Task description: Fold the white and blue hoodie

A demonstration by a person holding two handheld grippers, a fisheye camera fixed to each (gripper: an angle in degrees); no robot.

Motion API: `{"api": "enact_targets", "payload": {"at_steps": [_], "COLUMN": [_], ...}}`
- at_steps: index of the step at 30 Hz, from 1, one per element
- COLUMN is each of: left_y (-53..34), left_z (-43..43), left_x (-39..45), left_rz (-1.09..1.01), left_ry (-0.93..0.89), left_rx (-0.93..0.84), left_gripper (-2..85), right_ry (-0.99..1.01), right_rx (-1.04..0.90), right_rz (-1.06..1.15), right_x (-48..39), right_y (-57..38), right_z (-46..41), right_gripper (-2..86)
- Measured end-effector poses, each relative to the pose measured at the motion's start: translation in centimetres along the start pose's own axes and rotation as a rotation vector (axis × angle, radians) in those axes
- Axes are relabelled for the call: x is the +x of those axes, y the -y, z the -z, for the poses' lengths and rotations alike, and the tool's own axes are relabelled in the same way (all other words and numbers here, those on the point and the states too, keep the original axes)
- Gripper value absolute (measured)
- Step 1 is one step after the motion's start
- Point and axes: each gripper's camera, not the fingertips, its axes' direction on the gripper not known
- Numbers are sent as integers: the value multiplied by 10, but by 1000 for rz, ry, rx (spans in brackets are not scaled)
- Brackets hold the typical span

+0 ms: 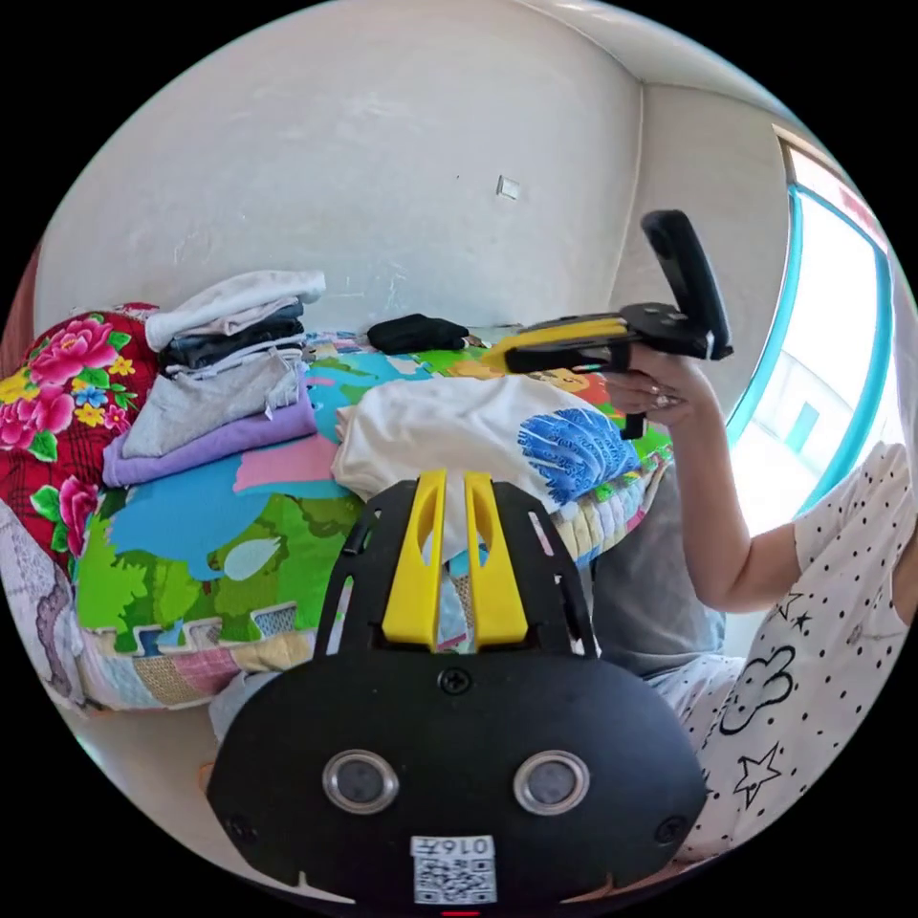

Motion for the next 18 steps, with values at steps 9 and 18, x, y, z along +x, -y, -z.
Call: {"api": "enact_targets", "payload": {"at_steps": [9, 18], "left_y": [66, 75], "left_z": [-52, -72], "left_x": [37, 32], "left_rz": [-30, -17], "left_ry": [-24, -6], "left_rx": [-47, -131], "left_gripper": [-10, -9], "right_ry": [-166, -110], "right_rx": [68, -3], "right_rz": [-342, -367], "right_x": [23, 25], "right_y": [-152, -204], "right_z": [23, -5], "right_gripper": [-3, -2]}}
